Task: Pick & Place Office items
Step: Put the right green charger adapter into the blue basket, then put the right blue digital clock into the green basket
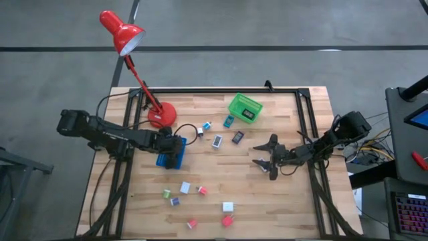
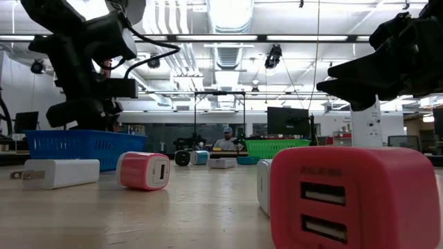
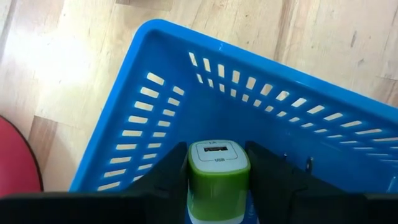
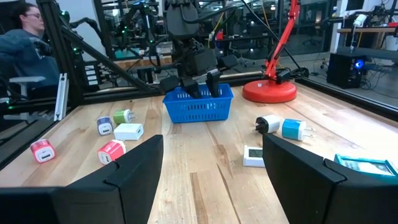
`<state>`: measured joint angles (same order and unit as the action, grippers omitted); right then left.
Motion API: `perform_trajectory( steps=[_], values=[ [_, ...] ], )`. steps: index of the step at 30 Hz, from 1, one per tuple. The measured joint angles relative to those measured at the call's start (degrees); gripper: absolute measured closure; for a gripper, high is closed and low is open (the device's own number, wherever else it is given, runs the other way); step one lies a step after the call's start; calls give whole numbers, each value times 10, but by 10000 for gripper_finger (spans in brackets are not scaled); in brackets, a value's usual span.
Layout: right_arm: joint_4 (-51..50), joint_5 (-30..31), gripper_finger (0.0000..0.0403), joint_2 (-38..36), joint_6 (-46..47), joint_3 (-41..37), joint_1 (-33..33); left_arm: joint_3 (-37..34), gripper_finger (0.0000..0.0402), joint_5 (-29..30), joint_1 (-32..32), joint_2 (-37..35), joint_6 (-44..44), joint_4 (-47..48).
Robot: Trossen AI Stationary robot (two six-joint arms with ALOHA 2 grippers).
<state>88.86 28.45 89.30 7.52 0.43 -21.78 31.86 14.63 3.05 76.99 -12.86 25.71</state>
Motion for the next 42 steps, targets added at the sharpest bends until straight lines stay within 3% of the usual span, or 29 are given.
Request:
perform_trajectory(
  steps=[8, 24, 31, 42],
  values=[
    [0, 0, 138, 0, 0, 0, 0, -2, 204, 13, 0, -3, -7, -9],
    [-3, 1, 138, 0, 0, 0, 0, -2, 208, 47, 2, -88, 20, -48],
    [-4, 2, 138, 0, 7, 0, 0, -2, 207, 49, 9, -129, 84, -157],
    [-8, 6, 138, 0, 11, 3, 1, -26, 207, 30, 26, -126, 160, -320]
  ],
)
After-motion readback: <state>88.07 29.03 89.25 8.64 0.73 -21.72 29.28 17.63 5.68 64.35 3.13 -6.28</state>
